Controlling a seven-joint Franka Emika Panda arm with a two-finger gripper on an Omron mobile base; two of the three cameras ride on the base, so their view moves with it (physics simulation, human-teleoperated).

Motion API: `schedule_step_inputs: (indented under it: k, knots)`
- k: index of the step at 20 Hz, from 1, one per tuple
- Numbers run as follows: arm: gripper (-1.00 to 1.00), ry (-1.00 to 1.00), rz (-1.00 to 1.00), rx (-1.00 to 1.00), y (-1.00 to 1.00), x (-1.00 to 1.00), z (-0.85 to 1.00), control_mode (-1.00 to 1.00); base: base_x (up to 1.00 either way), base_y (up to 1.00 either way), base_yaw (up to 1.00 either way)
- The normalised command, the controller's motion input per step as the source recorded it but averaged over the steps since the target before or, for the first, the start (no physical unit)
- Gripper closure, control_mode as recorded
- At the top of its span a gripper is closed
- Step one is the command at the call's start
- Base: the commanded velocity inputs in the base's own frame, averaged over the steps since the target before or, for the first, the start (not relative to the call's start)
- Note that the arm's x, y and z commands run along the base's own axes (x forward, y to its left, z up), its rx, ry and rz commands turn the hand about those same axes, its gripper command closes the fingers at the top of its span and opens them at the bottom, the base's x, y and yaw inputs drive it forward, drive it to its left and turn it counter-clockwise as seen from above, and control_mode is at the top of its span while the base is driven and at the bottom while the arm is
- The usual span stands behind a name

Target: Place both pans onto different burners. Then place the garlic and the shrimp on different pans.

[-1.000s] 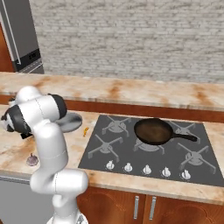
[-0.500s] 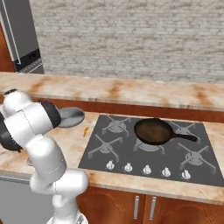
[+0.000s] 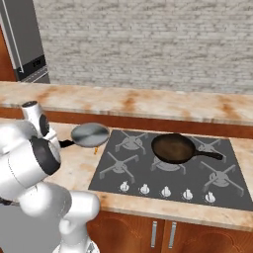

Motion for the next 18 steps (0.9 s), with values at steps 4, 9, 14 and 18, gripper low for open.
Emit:
schedule_step_inputs:
  k: [4,9,14,18]
  knots:
    - [1.0,0.0,0.09,0.04,-0.79,0.09,0.01,-1.0,0.0,0.0,0.0]
    - [1.0,0.0,0.1,0.02,-0.82,0.1,0.0,-1.0,0.0,0.0,0.0]
    - [1.0,0.0,0.07,0.0,-0.76,0.24,0.0,-1.0,0.0,0.0,0.0]
    - [1.0,0.0,0.04,0.0,-0.72,0.27,0.0,-1.0,0.0,0.0,0.0]
